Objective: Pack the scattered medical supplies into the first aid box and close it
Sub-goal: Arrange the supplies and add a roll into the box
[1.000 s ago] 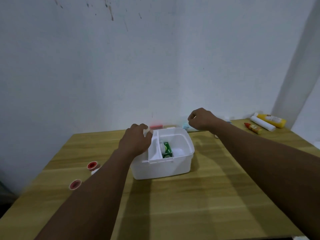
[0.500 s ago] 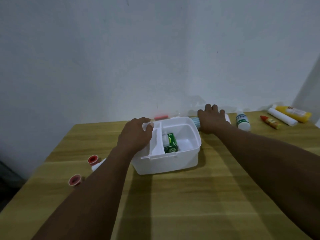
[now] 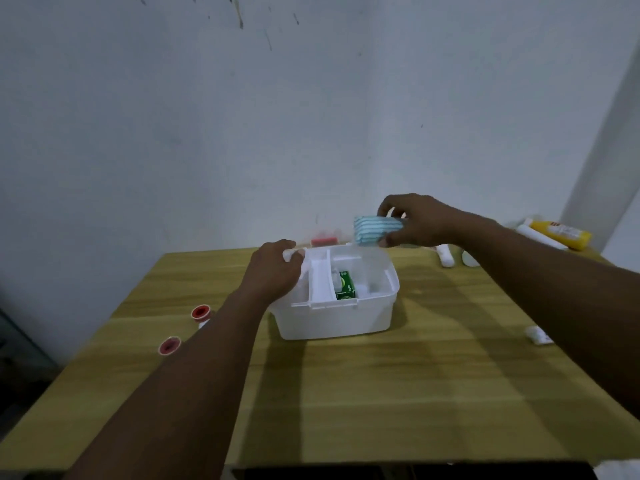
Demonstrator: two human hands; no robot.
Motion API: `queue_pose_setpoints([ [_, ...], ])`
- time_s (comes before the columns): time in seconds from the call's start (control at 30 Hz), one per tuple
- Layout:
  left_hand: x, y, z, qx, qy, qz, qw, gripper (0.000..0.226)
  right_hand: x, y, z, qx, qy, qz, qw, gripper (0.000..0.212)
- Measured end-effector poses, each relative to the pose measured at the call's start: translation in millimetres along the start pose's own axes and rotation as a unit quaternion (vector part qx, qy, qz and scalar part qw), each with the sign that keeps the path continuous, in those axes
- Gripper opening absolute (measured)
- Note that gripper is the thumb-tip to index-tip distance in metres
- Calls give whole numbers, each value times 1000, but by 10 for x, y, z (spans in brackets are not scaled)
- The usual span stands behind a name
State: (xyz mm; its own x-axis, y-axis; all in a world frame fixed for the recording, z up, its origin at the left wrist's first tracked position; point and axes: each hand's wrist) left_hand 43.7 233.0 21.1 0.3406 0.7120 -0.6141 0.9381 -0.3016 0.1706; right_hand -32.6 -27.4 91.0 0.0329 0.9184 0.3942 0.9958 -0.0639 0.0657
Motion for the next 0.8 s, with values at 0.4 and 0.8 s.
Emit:
queue_pose_setpoints([
  [0.4, 103, -262, -28, 11, -10, -17, 1000, 51, 768, -128, 366, 145, -238, -16, 960, 43],
  [0.8, 180, -272, 103, -20, -28, -55, 998, 52, 764, -121, 423, 164, -193, -18, 967, 41],
])
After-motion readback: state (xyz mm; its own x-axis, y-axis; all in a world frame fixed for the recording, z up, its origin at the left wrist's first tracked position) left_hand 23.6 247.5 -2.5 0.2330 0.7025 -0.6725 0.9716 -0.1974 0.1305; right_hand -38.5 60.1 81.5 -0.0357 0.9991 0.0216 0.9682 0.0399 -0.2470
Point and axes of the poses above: each hand's wrist, its own y-axis towards the middle knuckle, its own z-axis out of the palm, x = y × z, and after that the axes turned 2 degrees about x, right-handed
